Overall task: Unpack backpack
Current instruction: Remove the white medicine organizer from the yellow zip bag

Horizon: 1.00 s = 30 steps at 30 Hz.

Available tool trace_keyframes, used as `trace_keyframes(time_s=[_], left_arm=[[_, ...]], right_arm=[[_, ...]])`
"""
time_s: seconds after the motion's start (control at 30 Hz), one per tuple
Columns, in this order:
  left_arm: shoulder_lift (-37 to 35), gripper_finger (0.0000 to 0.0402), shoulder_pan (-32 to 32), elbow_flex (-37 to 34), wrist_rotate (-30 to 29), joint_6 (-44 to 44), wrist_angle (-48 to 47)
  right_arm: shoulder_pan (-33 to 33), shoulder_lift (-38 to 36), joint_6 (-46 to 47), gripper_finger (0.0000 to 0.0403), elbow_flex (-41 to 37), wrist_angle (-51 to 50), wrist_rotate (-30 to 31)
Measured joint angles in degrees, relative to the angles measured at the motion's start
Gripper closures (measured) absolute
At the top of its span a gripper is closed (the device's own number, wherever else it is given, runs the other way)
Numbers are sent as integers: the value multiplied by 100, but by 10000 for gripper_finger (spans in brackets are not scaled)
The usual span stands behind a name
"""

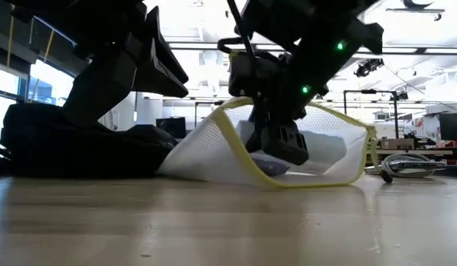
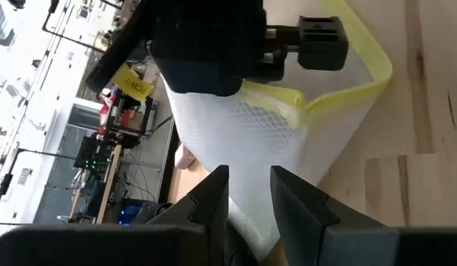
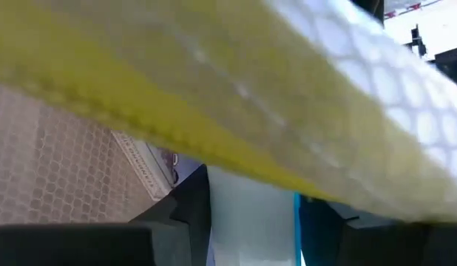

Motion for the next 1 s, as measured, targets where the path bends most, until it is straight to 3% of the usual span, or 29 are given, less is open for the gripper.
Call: trace_keyframes(time_s=[0.37, 0.5, 0.63, 0.7, 0.87, 0.93, 1.0], left_arm=[[0, 319, 8, 0, -2, -9, -5], [-2, 319, 0, 0, -2, -7, -1], [-2, 319, 6, 4, -3, -9, 5], [-2, 319, 2, 4, -4, -10, 19], [-2, 319, 10, 4, -9, -13, 80], [-2, 319, 8, 4, -9, -11, 80], [-2, 319, 8, 4, -11, -13, 81]], right_arm=[[1132, -14, 1271, 280, 1387, -2147, -745], [1762, -16, 1757, 280, 1732, -2542, -1178], [2446, -16, 2062, 280, 2180, -2791, -1178], [2767, -16, 2123, 280, 2484, -2953, -762], [3238, -29, 1902, 280, 3250, -3792, 1157], [3117, -49, 2050, 280, 3443, -4677, 1782], [2807, -106, 2828, 280, 3473, -5814, 2072]])
